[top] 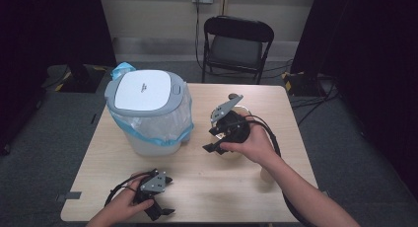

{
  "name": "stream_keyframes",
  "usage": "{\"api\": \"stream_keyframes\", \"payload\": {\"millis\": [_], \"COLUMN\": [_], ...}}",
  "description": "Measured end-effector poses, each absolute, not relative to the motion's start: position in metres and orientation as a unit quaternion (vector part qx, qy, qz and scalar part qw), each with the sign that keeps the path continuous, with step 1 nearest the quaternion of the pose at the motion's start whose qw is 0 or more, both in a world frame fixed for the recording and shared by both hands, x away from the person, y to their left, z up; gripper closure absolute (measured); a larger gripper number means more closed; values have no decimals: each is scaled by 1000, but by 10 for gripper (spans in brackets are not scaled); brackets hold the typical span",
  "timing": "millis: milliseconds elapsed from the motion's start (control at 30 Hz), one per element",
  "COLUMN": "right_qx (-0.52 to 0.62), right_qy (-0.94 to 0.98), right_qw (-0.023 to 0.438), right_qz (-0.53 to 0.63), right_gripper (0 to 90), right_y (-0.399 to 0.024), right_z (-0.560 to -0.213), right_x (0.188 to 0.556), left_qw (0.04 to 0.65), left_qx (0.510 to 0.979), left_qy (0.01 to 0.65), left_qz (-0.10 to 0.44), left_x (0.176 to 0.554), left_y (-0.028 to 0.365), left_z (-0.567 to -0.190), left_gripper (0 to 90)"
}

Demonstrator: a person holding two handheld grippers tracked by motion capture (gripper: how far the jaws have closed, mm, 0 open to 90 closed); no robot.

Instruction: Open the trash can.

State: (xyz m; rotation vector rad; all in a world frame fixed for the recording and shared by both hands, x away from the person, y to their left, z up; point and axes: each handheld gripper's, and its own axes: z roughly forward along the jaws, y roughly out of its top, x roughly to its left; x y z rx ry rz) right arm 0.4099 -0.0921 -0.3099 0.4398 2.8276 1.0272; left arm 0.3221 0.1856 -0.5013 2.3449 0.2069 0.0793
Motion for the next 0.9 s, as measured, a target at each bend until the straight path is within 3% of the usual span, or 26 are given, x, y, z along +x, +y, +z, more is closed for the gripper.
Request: {"api": "stream_keyframes", "payload": {"millis": [900], "right_qx": [174], "right_qy": [915], "right_qw": [77], "right_qz": [355], "right_gripper": [469], "right_y": [-73], "right_z": [-242], "right_x": [471], "left_qw": [383], "left_qx": [919], "left_qy": [84], "left_qz": [27], "left_x": [322], "left_y": [185], "left_z": [-502], "left_gripper": [0]}}
